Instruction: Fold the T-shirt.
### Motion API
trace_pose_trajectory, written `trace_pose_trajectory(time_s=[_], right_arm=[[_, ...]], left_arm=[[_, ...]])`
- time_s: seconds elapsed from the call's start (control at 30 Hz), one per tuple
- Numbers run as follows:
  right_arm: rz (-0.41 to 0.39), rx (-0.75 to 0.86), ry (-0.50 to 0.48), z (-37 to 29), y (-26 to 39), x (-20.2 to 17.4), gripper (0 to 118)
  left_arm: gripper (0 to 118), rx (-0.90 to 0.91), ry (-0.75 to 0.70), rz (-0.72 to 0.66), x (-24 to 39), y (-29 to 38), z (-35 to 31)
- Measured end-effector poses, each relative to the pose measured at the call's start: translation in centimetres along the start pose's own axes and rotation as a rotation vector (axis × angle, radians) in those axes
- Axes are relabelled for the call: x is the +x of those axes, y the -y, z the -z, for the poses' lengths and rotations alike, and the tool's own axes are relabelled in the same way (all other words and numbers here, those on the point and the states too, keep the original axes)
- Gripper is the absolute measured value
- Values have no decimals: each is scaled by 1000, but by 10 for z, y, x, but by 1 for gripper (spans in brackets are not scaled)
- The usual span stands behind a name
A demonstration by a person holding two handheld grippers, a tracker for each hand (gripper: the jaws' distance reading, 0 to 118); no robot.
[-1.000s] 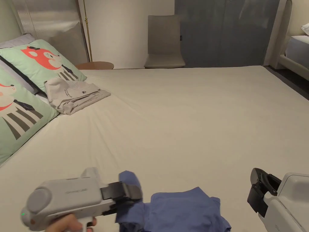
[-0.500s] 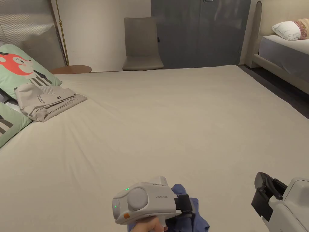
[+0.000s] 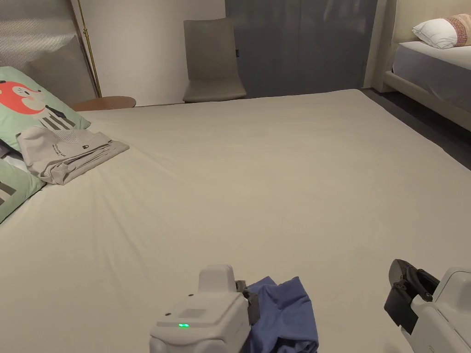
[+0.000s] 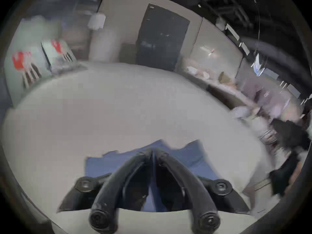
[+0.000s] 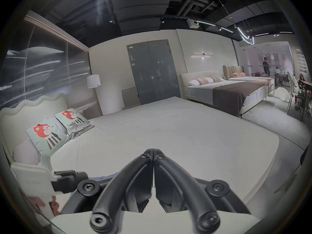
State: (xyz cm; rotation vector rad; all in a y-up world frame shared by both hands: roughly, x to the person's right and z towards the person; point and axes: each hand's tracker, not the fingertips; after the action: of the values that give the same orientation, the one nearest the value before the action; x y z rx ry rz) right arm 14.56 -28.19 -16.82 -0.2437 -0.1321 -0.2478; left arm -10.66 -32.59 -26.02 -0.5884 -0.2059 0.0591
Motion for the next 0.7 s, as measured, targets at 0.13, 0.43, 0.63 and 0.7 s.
trace_pose_trajectory(time_s=[0.13,0.43,0.63,0.7], right_arm=[[3,-3,-3,-1,2,2,0],[11,2,37,-6,0,20,0],[14,10,57,-12,-4,29,0],[9,12,53,-11,-6,31,0]], left_arm=[[1,-44,92,-5,26,21,12],[1,-159,258,128,115,49,25],[1,-147,371,117,125,51,14],[1,-79,379,78,109,36,0]])
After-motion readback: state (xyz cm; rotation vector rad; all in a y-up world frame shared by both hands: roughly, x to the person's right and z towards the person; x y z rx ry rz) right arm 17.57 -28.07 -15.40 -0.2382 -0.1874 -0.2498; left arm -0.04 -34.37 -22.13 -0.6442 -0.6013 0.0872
